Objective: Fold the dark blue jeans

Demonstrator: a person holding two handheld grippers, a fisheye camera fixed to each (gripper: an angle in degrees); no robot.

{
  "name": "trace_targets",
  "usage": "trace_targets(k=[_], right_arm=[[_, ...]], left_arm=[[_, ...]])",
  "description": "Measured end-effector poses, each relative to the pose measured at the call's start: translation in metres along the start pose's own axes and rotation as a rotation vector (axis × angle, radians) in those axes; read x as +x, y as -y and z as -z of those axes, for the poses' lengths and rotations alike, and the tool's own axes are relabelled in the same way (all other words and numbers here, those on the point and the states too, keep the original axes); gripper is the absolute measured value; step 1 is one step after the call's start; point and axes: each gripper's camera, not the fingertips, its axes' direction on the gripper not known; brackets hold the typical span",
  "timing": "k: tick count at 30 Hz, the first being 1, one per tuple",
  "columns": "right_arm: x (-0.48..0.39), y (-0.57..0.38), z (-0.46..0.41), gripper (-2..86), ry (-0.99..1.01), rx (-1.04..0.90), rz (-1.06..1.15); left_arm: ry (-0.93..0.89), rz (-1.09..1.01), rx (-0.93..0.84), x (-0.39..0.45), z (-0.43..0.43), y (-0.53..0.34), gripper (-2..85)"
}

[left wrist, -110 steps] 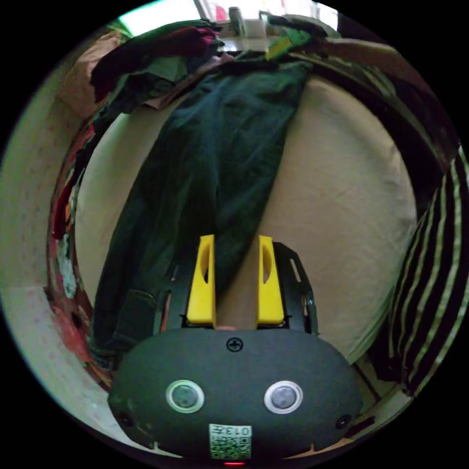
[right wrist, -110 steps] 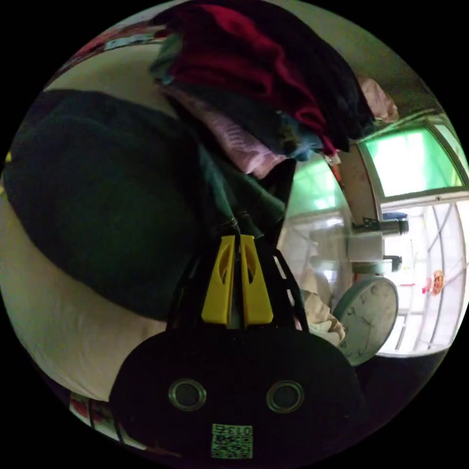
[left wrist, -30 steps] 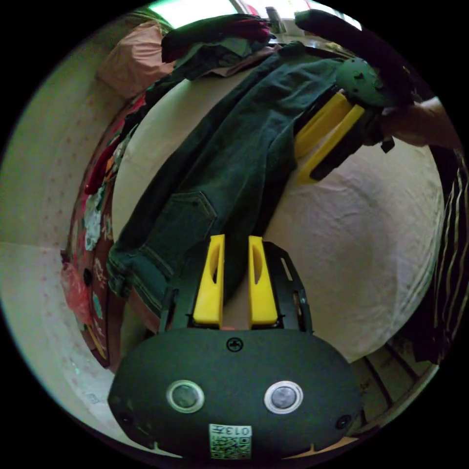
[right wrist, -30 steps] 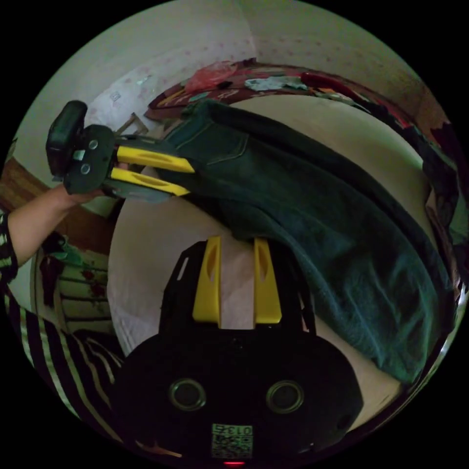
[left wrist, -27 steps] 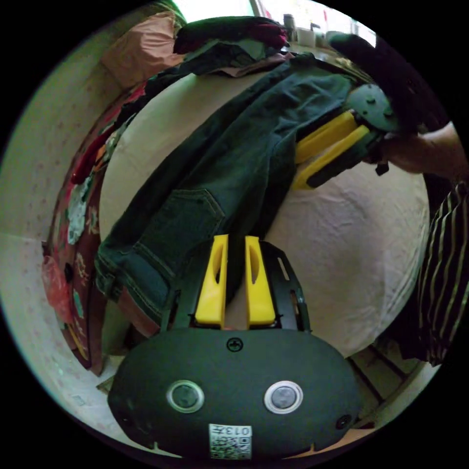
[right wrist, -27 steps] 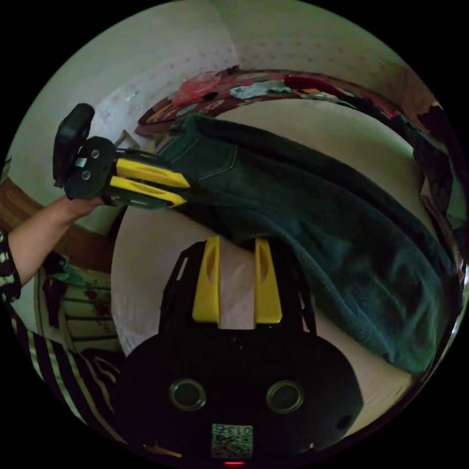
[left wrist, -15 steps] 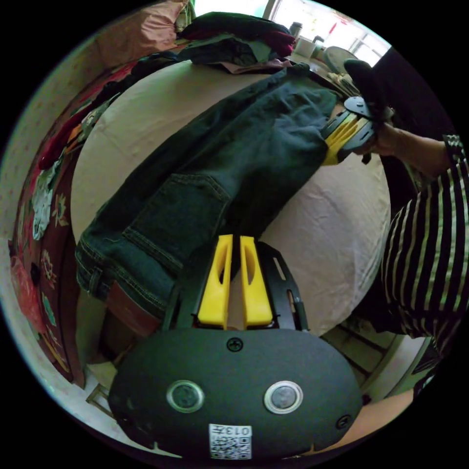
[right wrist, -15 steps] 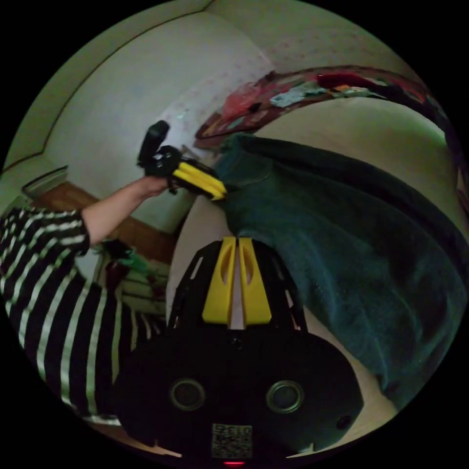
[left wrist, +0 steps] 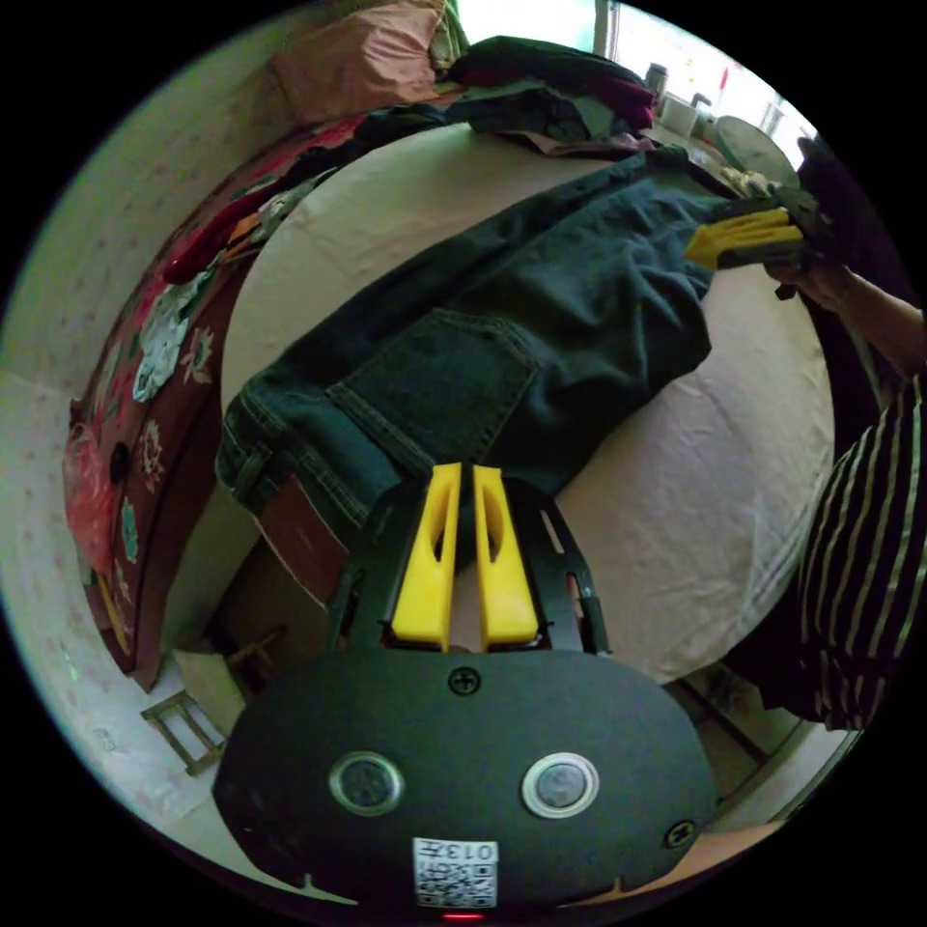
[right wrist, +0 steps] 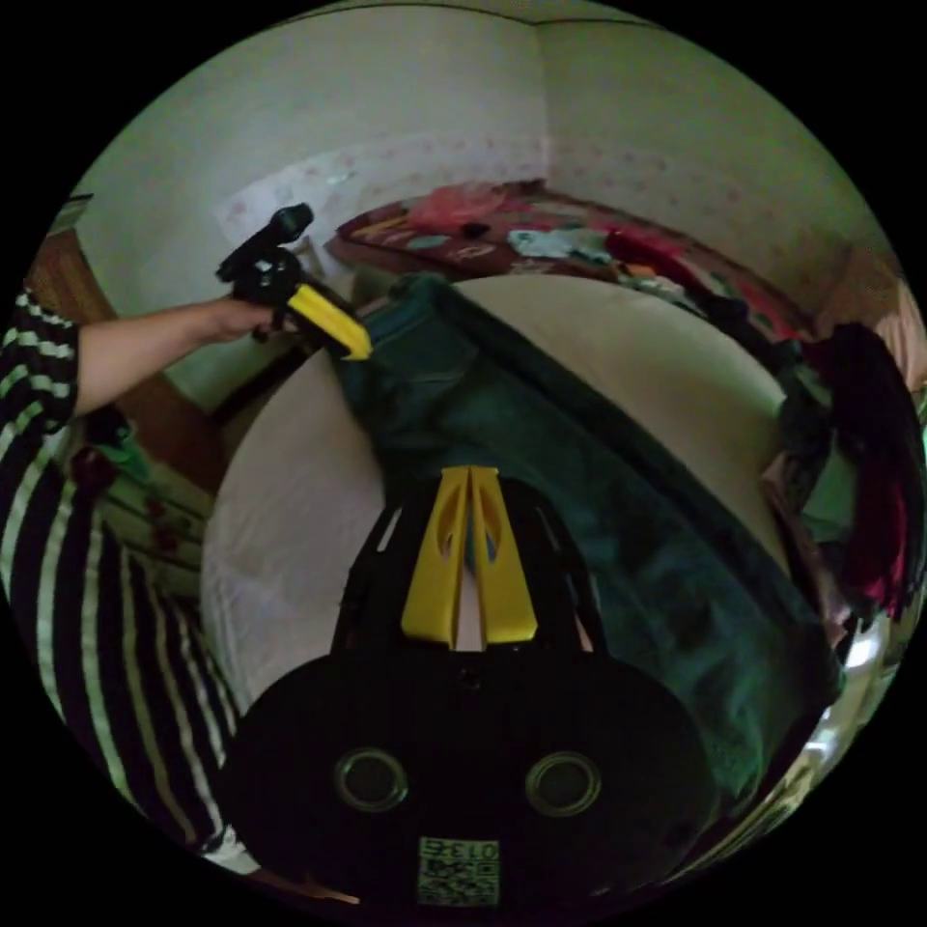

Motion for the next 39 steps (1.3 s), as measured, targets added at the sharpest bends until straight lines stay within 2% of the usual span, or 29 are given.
trace_targets(k=[2, 4, 7, 9, 10, 13, 16, 18, 21, 22, 24, 28, 31, 35, 38, 39], right_arm=[[-0.012, 0.011, -0.027, -0.1, -0.063, -0.119, 0.067], [-0.031, 0.006, -0.064, -0.2, -0.155, -0.315, 0.233], [-0.027, -0.003, -0.048, -0.3, -0.179, -0.293, 0.257], [-0.010, 0.002, -0.024, -0.2, -0.099, -0.281, 0.162], [0.003, 0.004, -0.003, -0.2, -0.072, -0.216, 0.111], [0.038, 0.013, 0.024, -0.1, -0.225, -0.138, -0.005], [0.061, 0.040, 0.016, 0.0, -0.228, -0.145, -0.012], [0.066, 0.062, 0.007, 0.1, -0.246, -0.137, -0.015], [0.054, 0.087, -0.013, 0.1, -0.119, -0.169, 0.047], [0.044, 0.087, -0.027, 0.1, -0.079, -0.231, 0.088], [0.029, 0.077, -0.048, 0.2, -0.073, -0.362, 0.153], [0.035, 0.067, -0.004, 0.8, -0.220, -0.152, 0.134], [0.072, 0.070, 0.019, 3.6, -0.332, -0.059, 0.079], [0.114, 0.079, 0.002, 7.7, -0.302, -0.166, 0.114], [0.133, 0.077, -0.022, 5.3, -0.152, -0.304, 0.167], [0.134, 0.075, -0.027, 3.2, -0.125, -0.304, 0.211]], left_arm=[[0.035, -0.022, -0.077, 0.001, -0.017, 0.002, 0.0], [0.013, 0.004, -0.063, -0.004, -0.021, -0.007, -0.2], [-0.081, 0.094, -0.035, -0.018, -0.021, -0.026, -0.3], [-0.086, 0.112, -0.074, -0.019, -0.017, -0.031, -0.4], [-0.081, 0.101, -0.090, -0.019, -0.011, -0.033, -0.3], [-0.066, 0.183, 0.110, -0.030, 0.024, -0.039, -0.3], [-0.019, 0.205, 0.189, -0.036, 0.036, -0.012, -0.3], [0.029, 0.173, 0.153, -0.032, 0.028, 0.014, -0.3], [0.100, 0.151, 0.028, -0.027, 0.003, 0.044, -0.3], [0.114, 0.157, -0.035, -0.027, -0.010, 0.047, -0.3], [0.075, 0.170, -0.012, -0.024, -0.013, 0.045, -0.3], [-0.036, -0.038, 0.214, 0.033, 0.029, 0.054, 0.3], [-0.054, -0.272, 0.189, 0.105, 0.032, 0.081, 0.8], [-0.056, -0.450, 0.186, 0.175, 0.024, 0.113, 0.4], [-0.083, -0.497, 0.077, 0.195, 0.003, 0.125, -0.1], [-0.090, -0.480, 0.108, 0.195, 0.004, 0.124, -0.2]])
